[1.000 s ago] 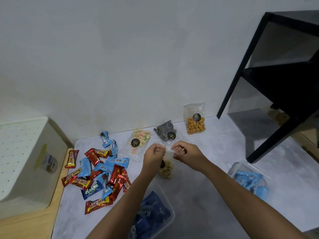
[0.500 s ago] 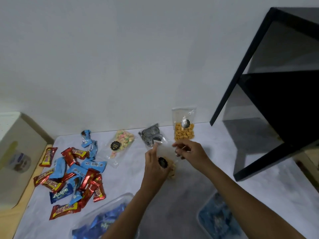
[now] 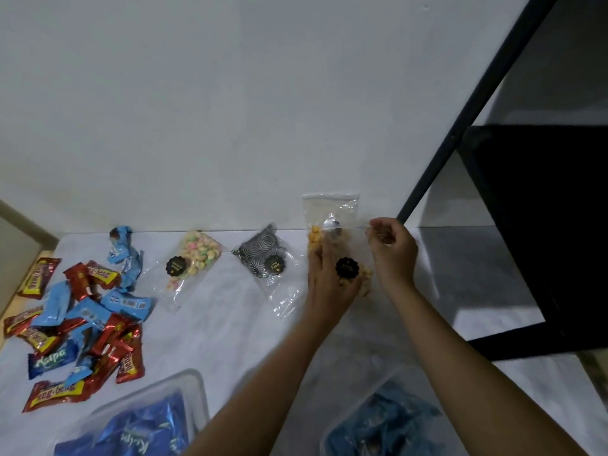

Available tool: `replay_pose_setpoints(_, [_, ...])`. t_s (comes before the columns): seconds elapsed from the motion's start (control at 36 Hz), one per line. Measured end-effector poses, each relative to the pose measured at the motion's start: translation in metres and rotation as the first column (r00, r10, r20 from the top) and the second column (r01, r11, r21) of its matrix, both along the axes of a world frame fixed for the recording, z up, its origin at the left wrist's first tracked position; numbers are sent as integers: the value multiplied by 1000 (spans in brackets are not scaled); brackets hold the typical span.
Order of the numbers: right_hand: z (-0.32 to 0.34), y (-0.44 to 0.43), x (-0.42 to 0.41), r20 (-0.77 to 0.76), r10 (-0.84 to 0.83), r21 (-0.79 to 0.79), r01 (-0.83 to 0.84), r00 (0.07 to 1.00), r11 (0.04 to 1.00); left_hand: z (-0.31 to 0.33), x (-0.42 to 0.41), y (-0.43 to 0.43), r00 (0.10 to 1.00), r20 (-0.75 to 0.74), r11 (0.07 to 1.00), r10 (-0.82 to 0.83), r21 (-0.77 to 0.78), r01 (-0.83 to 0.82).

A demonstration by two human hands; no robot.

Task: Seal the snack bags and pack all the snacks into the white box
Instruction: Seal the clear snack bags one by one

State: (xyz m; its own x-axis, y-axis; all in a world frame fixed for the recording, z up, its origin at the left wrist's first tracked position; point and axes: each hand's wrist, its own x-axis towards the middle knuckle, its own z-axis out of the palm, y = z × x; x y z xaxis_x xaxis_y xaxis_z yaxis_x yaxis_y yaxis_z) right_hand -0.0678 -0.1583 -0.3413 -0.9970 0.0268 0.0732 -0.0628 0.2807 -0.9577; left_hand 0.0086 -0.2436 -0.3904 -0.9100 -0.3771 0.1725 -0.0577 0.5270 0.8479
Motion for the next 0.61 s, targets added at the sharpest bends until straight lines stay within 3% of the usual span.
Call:
replay_pose_setpoints(0.17, [-10, -6, -18, 87, 143, 78, -150, 986, 986, -8, -2, -19, 994, 90, 998, -61, 15, 60])
replay_pose_setpoints(0.36, [-8, -4, -19, 111, 174, 198, -194, 978, 961, -10, 8, -59, 996, 51, 981, -69, -178, 77])
replay_pose_setpoints(0.5, [-3, -1, 4, -13, 144, 340, -131, 989, 931, 6, 8, -102, 973, 200, 911, -112, -370, 181])
replay_pose_setpoints(0.61, [-1, -5, 29, -78, 67, 364, -34, 995, 931, 11, -2, -124, 869, 464, 758, -174, -500, 419])
